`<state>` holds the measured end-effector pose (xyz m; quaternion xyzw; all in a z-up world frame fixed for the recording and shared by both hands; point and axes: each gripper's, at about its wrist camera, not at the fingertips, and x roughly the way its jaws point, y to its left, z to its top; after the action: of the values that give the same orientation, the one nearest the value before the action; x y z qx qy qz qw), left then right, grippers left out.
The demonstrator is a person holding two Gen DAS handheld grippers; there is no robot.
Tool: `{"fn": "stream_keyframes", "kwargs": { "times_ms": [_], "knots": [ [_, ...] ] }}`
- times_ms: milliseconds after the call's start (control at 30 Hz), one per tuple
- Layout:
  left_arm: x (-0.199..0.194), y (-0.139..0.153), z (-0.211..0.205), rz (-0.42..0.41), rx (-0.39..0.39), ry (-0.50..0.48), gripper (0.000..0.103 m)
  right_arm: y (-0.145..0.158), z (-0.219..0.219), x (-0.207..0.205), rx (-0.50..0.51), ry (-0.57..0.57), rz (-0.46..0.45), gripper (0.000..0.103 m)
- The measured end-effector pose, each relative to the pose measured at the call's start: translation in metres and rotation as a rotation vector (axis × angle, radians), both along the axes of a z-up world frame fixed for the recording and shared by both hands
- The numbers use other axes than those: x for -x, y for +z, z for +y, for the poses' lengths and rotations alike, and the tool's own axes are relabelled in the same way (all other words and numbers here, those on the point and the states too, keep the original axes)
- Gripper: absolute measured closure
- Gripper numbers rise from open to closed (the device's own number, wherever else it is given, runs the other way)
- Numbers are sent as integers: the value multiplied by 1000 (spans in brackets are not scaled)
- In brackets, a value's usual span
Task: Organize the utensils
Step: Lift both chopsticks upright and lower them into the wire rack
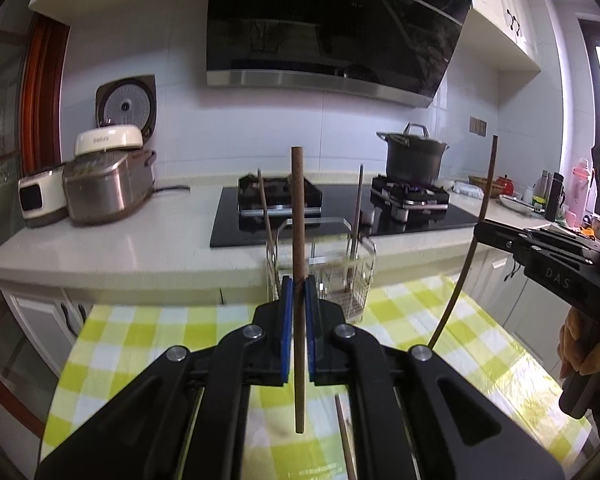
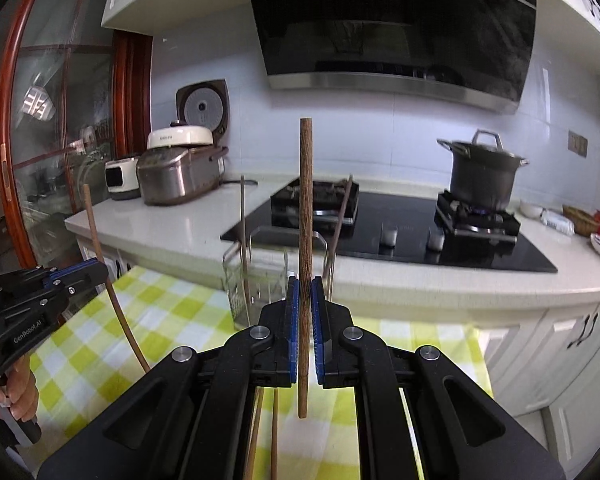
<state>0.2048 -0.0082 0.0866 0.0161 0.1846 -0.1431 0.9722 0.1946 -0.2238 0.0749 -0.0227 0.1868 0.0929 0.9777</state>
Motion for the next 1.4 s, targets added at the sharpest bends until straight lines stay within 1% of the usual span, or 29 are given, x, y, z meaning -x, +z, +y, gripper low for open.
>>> {"fn": "stream_keyframes", "kwargs": {
  "times_ms": [133,300,433,500,633,767,933,1000,1133,1267,1400],
  "knots": [
    [-17,22,-7,-37,-5,1,97,20,3,-20,-8,9,-26,94],
    [-42,58,-17,-82,1,-4,97,42,6,-47,3,16,-55,94],
    [-67,84,-22,-99,27,-14,97,54,6,-74,-20,26,-54,94],
    [-81,94,-26,-103,28,-10,97,58,7,-86,-26,28,-54,94],
    [-111,99,-32,-101,30,1,97,63,10,-113,-22,30,-57,94],
    [-143,94,-32,-92,40,13,97,63,10,-137,-21,26,-57,94],
    [-175,75,-28,-76,82,16,97,49,7,-161,-36,22,-48,94],
    [-189,63,-27,-62,93,14,97,39,7,-169,-38,20,-38,94],
    [-206,36,-30,-40,77,35,97,16,1,-185,-68,23,-1,94],
    [-216,11,-29,-9,81,41,97,-5,4,-190,-67,42,30,94],
    [-225,-15,-31,42,66,41,97,-24,5,-194,-67,50,69,94]
  ]
}}
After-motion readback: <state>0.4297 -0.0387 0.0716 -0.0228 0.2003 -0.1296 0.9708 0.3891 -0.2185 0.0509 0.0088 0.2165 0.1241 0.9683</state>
